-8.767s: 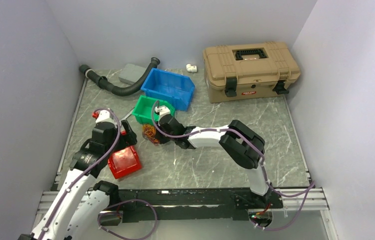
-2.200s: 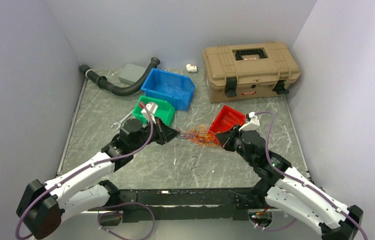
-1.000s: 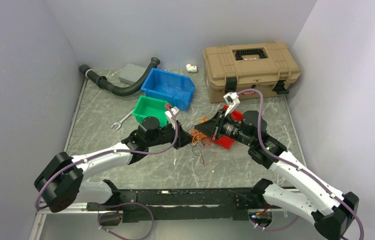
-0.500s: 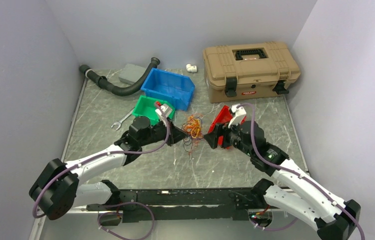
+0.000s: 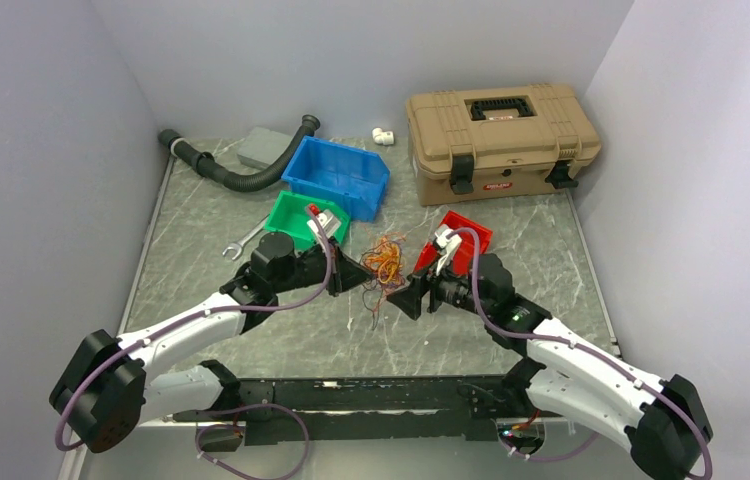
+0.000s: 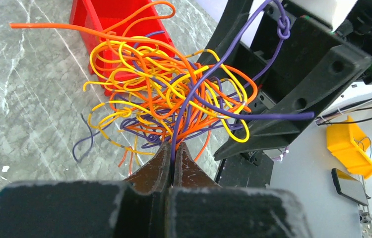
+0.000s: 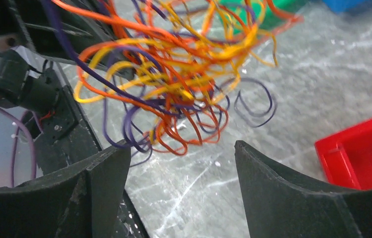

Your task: Untangle the cables

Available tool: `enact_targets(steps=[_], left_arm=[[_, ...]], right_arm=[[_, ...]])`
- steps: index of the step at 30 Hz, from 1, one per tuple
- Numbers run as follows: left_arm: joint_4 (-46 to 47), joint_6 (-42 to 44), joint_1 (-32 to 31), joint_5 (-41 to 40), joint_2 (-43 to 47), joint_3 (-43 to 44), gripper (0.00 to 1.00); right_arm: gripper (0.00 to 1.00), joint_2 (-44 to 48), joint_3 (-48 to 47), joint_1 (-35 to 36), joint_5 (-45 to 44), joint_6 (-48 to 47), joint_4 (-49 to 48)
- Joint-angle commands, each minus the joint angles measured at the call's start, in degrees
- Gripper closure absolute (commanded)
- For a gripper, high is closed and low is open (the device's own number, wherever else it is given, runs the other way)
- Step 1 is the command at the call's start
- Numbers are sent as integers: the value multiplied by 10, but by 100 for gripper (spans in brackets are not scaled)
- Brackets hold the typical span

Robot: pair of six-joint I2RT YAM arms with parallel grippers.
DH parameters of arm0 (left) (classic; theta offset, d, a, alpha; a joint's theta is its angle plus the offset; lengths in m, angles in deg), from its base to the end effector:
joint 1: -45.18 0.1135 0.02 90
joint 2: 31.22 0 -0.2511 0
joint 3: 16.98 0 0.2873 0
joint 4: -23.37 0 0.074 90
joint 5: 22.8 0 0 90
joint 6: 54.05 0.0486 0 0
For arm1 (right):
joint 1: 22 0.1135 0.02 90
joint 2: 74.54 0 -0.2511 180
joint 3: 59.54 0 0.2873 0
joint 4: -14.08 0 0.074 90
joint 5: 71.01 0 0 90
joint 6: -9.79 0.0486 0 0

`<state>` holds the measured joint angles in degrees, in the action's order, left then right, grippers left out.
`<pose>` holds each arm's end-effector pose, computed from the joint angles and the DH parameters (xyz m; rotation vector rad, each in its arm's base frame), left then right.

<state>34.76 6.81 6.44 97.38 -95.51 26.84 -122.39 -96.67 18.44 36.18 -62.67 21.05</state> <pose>0.2146 -0.2035 0.2210 0.5789 1.8084 -1.2951 0.1798 0.1721 0.2096 -0.6050 1.8899 0.9593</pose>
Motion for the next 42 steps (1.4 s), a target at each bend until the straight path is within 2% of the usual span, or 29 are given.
enact_targets(steps=[1,2,3,5,6,7,8,14,16,17,20,23,25,28,32,34,35,37,39,40,42], left_arm=[[10,15,2,20,6,16,100],[5,17,2,19,7,17,100],[-1,20,3,17,9,19,100],[-9,24,3,9,13,20,100],[-15,25,3,1,17,19,100],[-26,25,3,-15,22,19,100],[-41,24,5,-38,28,20,100],[-183,0,45,-230,90,10,100],[-228,-14,53,-311,124,3,100],[-264,-29,55,-378,142,2,100],[-348,-63,57,-496,196,5,100],[-396,-88,58,-563,234,0,100],[-405,-90,58,-574,249,-7,100],[-396,-77,58,-553,254,-11,100],[-342,-23,58,-451,247,-18,100],[-301,9,57,-381,240,-22,100],[-280,24,58,-342,236,-23,97],[-246,47,56,-283,227,-23,70],[-224,62,48,-254,217,-21,43],[-211,72,43,-243,212,-21,36],[-194,89,36,-227,202,-16,29]], right_arm=[[26,3,-28,3,33,-44,-88],[36,4,-31,3,20,-44,-86],[54,2,-35,3,8,-44,-82],[82,1,-43,2,-25,-41,-68],[93,4,-44,2,-48,-36,-60],[99,10,-41,2,-83,-30,-54],[100,16,-36,3,-102,-23,-50],[100,56,-31,2,-384,53,57],[100,61,-40,1,-478,88,112],[100,62,-46,1,-517,104,138],[100,56,-72,0,-609,147,204],[100,51,-84,0,-655,184,244],[100,53,-83,0,-644,178,234],[100,65,-68,1,-546,113,171],[100,86,-46,0,-398,62,87],[100,90,-41,0,-299,25,39],[100,88,-43,0,-241,11,21],[100,75,-57,1,-151,1,5],[100,48,-83,1,-104,-1,8],[100,40,-93,1,-87,-3,13],[100,13,-122,1,-63,-8,30]])
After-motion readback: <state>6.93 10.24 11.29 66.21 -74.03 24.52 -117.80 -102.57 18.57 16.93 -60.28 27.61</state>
